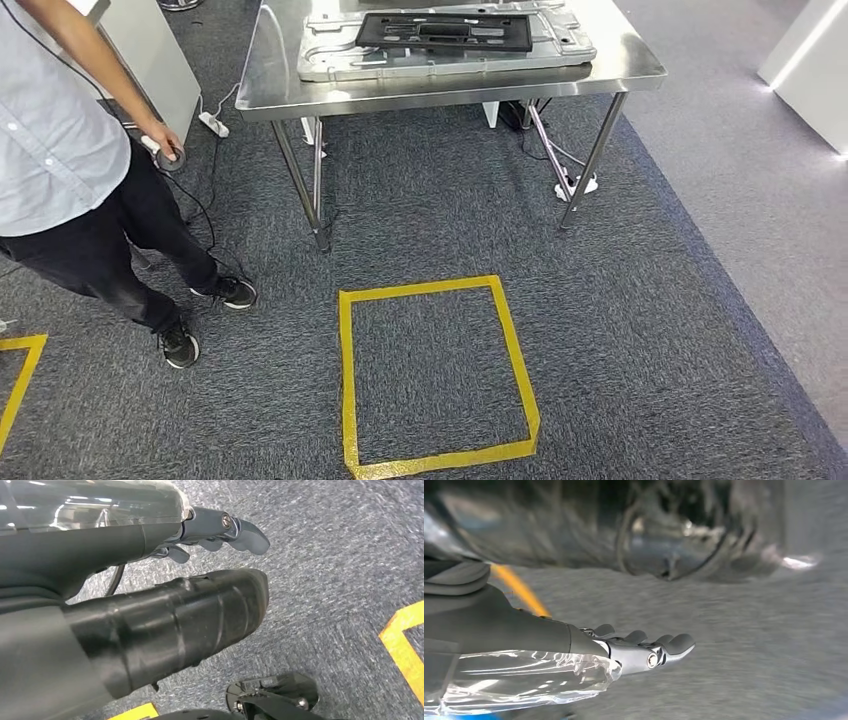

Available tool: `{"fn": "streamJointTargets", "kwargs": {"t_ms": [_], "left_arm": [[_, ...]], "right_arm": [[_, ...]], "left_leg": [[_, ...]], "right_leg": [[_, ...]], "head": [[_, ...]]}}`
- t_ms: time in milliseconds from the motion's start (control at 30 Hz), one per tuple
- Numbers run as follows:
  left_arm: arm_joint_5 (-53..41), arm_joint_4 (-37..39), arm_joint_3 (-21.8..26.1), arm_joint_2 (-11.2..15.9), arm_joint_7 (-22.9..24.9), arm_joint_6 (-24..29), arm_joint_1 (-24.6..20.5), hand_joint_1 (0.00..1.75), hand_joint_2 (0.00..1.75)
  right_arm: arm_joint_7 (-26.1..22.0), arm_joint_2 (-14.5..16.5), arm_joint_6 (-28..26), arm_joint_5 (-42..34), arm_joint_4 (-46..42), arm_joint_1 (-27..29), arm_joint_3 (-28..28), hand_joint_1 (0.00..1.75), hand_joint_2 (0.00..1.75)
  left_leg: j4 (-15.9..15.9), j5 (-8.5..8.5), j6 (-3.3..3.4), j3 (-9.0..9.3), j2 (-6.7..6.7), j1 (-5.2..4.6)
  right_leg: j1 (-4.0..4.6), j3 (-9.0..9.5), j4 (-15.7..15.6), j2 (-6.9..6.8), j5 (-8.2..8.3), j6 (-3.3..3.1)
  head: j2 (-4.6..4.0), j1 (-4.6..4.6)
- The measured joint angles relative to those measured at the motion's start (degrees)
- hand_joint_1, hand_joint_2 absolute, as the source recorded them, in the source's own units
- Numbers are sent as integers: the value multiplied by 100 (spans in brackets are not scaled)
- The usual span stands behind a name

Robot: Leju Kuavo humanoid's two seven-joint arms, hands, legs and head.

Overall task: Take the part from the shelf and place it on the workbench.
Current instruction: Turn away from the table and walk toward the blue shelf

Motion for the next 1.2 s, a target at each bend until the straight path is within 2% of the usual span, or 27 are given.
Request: {"fn": "streamJointTargets", "kwargs": {"t_ms": [67,100,133,200,267,333,367,400,433,467,500,533,600,633,700,767,833,867,900,933,967,1000,1067,1100,1133,1200], "left_arm": [[0,0,15,8,2,10,3,0,0],[0,0,24,11,4,14,5,0,0],[0,0,32,13,5,18,3,0,0],[-1,0,40,-3,7,20,-9,0,0],[-2,0,52,-22,6,25,-16,0,0],[-1,0,68,-29,7,30,-3,0,0],[0,0,79,-29,9,32,8,0,0],[2,0,89,-30,12,36,17,0,0],[4,0,98,-32,14,41,20,0,0],[7,0,106,-36,16,47,18,0,0],[10,0,111,-39,17,54,12,0,0],[14,-1,116,-38,18,61,6,0,0],[28,-1,123,-33,18,75,0,0,0],[38,-1,125,-32,18,80,-3,0,0],[52,-1,127,-37,17,85,-10,0,0],[60,-1,128,-41,14,87,-13,0,0],[70,0,131,-42,12,89,0,0,0],[74,0,134,-42,13,89,10,0,0],[77,0,137,-42,14,90,21,0,0],[79,0,141,-42,16,91,28,0,0],[81,0,144,-42,18,92,31,0,0],[83,-1,146,-42,19,94,32,0,0],[86,-2,153,-39,20,98,31,0,0],[86,-2,157,-38,21,101,27,0,0],[86,-1,161,-36,21,103,20,0,0],[86,-1,166,-36,23,105,4,0,0]], "right_arm": [[337,2,-198,228,270,-56,-12,0,0],[511,9,-288,331,382,-78,-12,0,0],[660,15,-363,413,485,-94,-13,0,0],[793,5,-420,478,615,-95,-15,0,0],[837,-7,-436,506,726,-104,-19,0,0],[913,-11,-449,546,811,-127,-21,0,0],[1003,-11,-468,588,843,-134,-21,0,0],[1129,-12,-497,643,873,-135,-21,0,0],[1278,-11,-531,703,903,-130,-21,0,0],[1436,-10,-570,764,932,-125,-21,0,0],[1592,-8,-601,818,962,-119,-20,0,0],[1731,10,-621,861,997,-121,-20,0,0],[1942,44,-639,928,1054,-135,-18,0,0],[2003,58,-639,945,1076,-140,-17,0,0],[2069,63,-639,961,1103,-129,-16,0,0],[2093,76,-636,966,1123,-126,-14,0,0],[2097,86,-628,977,1131,-133,-9,0,0],[2097,87,-624,984,1136,-135,-7,0,0],[2096,87,-621,989,1140,-133,-5,0,0],[2095,88,-619,993,1144,-128,-4,0,0],[2095,88,-617,995,1147,-124,-4,0,0],[2094,90,-616,996,1149,-121,-4,0,0],[2093,110,-614,997,1155,-123,-4,0,0],[2092,123,-613,999,1157,-128,-3,0,0],[2091,134,-613,1002,1161,-129,-3,0,0],[2089,140,-614,1008,1165,-114,-3,0,0]], "left_leg": [[-655,220,97,370,-191,-23],[-839,246,124,465,-262,-33],[-909,236,127,501,-265,-39],[-1046,268,126,526,-173,-27],[-1183,326,144,553,-47,19],[-1213,357,158,549,95,34],[-1198,354,153,537,173,35],[-1176,346,143,528,251,39],[-1152,333,127,520,320,46],[-1126,315,103,514,381,58],[-1087,287,63,514,435,69],[-1046,254,16,509,482,69],[-969,187,-85,503,573,51],[-959,170,-122,505,619,41],[-949,142,-193,534,675,62],[-738,-53,-243,466,467,96],[-88,-472,-240,183,179,104],[315,-661,-222,0,122,101],[620,-755,-200,-141,100,96],[739,-734,-171,-201,91,89],[626,-594,-134,-152,78,79],[308,-375,-90,-6,34,64],[-466,-16,4,331,-199,33],[-712,67,29,428,-296,18],[-828,85,44,463,-351,5],[-896,127,65,473,-265,6]], "right_leg": [[6,-25,29,103,16,23],[-8,-44,34,155,33,48],[-21,-65,35,204,56,81],[-34,-98,28,268,83,144],[-33,-225,264,104,-88,210],[-75,-534,916,-137,-446,294],[-110,-703,1269,-192,-576,341],[-150,-807,1495,-224,-615,388],[-189,-813,1520,-249,-552,432],[-228,-728,1368,-280,-413,472],[-261,-525,985,-368,-221,511],[-269,-341,634,-492,-93,521],[-255,-131,189,-678,25,459],[-232,-150,194,-682,4,397],[-219,-187,190,-566,24,290],[-216,-215,171,-454,66,191],[-186,-259,163,-344,106,113],[-158,-283,165,-276,120,87],[-130,-303,167,-198,132,69],[-106,-314,171,-119,141,60],[-87,-316,177,-38,148,56],[-74,-312,183,39,153,58],[-64,-312,201,170,166,77],[-68,-326,208,225,180,101],[-78,-346,206,279,199,134],[-93,-377,190,375,243,214]], "head": [[0,4],[0,4],[0,4],[0,1],[0,22],[0,43],[0,42],[0,42],[0,42],[0,43],[0,43],[0,45],[0,35],[0,29],[0,19],[0,19],[0,18],[0,18],[0,19],[0,19],[0,19],[0,20],[0,21],[0,21],[0,21],[0,21]]}}
